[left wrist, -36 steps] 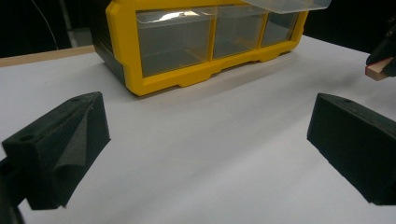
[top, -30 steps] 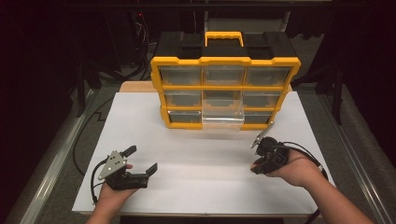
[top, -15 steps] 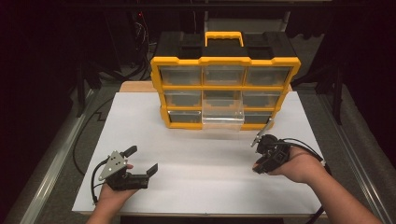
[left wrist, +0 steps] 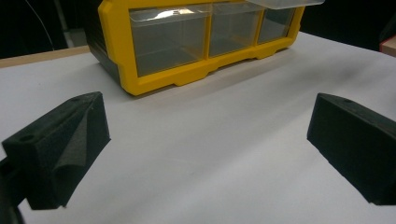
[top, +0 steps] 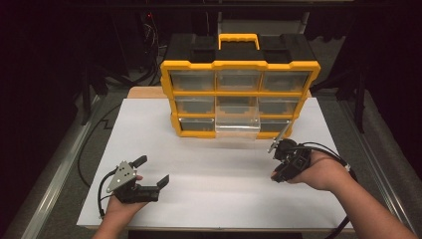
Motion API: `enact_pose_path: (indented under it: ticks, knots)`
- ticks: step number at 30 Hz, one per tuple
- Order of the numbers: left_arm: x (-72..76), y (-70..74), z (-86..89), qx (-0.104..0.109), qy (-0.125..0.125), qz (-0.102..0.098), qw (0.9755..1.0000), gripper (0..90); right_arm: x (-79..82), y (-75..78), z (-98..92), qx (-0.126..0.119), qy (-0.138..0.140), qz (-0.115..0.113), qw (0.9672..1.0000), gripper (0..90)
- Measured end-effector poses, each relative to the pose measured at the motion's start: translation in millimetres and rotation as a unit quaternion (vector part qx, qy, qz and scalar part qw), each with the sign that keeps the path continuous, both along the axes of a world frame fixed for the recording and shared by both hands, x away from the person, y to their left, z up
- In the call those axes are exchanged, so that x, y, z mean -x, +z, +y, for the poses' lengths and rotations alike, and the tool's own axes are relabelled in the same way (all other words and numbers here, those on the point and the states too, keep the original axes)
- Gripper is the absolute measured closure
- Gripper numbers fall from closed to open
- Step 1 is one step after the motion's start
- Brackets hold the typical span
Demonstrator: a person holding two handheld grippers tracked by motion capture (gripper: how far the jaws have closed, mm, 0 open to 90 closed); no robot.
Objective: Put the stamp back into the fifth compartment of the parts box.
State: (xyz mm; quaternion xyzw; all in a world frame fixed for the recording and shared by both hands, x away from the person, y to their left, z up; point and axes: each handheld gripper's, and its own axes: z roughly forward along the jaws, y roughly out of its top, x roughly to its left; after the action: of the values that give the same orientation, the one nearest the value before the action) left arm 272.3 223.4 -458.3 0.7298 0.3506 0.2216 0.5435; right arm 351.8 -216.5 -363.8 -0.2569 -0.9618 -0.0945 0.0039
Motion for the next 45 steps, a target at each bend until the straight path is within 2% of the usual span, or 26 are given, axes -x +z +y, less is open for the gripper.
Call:
enact_pose_path:
  ticks: [6, 11, 15, 20, 34, 45]
  knots:
    - [0.1, 0.2, 0.5, 0.0, 0.0, -0.001, 1.0, 0.4, -1.3, 12.1, 6.6, 0.007, 0.009, 0.001, 0.9999, 67.6]
    - [-1.2, 0.3, 1.3, 0.002, 0.001, -0.002, 1.0, 0.4, -3.4, 20.2, 9.4, 0.002, 0.012, 0.008, 0.9999, 67.5]
    - [-1.4, -0.6, 0.4, -0.007, 0.0, -0.002, 1.0, 0.4, -5.4, 27.6, 12.7, 0.003, 0.018, 0.006, 0.9998, 67.5]
    - [-0.3, -0.1, 0.2, -0.006, -0.002, -0.005, 1.0, 0.4, -9.4, 38.5, 15.2, 0.001, 0.027, 0.0, 0.9996, 67.6]
    - [0.2, 0.5, 0.6, -0.002, -0.005, -0.007, 1.0, 0.4, -18.9, 63.6, 16.8, 0.002, 0.017, 0.003, 0.9998, 67.5]
    - [0.9, 1.0, 2.0, -0.001, -0.007, -0.008, 0.9999, 0.4, -20.7, 82.8, 20.3, 0.0, 0.028, 0.002, 0.9996, 67.5]
